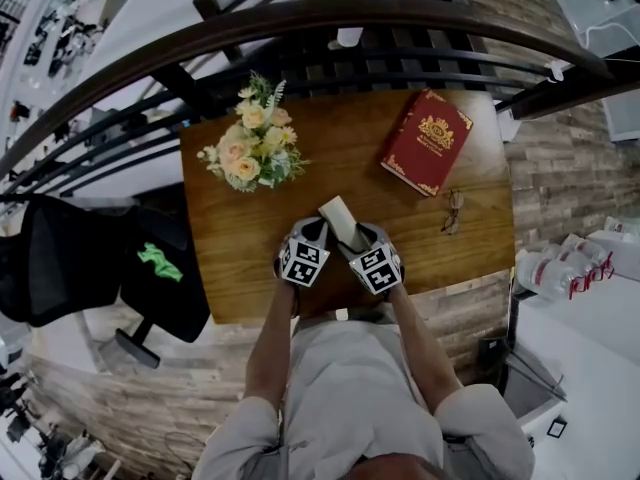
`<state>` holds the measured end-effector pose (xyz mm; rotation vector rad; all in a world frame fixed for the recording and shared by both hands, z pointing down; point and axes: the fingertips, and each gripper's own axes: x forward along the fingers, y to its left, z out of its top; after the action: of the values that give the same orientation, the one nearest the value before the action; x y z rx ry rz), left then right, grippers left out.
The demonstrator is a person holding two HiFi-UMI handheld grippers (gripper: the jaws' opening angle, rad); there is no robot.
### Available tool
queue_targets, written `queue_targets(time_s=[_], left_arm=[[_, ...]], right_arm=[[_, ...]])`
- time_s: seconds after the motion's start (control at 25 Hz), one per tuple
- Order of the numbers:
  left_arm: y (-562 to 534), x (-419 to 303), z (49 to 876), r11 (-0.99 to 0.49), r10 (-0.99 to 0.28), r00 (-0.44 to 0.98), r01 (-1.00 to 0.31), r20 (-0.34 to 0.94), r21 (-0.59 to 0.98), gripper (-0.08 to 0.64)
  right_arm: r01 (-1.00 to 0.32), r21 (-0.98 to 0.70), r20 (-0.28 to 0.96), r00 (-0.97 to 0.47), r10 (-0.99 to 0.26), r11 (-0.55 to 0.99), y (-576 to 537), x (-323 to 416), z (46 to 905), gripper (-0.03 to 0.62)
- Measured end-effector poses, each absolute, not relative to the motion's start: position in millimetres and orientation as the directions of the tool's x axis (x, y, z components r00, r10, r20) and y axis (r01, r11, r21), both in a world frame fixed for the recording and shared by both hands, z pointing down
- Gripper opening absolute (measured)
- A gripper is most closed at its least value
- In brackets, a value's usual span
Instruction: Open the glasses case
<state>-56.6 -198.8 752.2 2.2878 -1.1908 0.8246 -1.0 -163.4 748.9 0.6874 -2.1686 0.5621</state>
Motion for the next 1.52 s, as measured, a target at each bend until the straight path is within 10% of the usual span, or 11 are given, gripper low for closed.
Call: queue_targets(time_s=[0.68, 1.04, 1.52], left_arm=[[-194.6, -56.4, 756.3, -0.545, -0.555, 0.446, -0.833, 0.702, 0.098, 0.020], [-193.0, -50.8, 752.2, -0.548, -0.564, 0.466, -0.829, 0.682, 0.113, 0.020], [-192.6, -48.5, 753.6, -0.542, -0.558, 0.476, -0.829, 0.679, 0.136, 0.020]], right_arm=[[-0.654, -0.106, 0.767, -0.533, -0.357, 0.749, -174.8, 6.8, 729.3, 0.195], [-0.579, -0.077, 0.817, -0.503, -0.282, 0.811, -157.8, -9.2, 749.1, 0.359], [-0.573, -0.031, 0.839, -0.461, -0.291, 0.819, -160.7, -5.3, 752.2, 0.327]])
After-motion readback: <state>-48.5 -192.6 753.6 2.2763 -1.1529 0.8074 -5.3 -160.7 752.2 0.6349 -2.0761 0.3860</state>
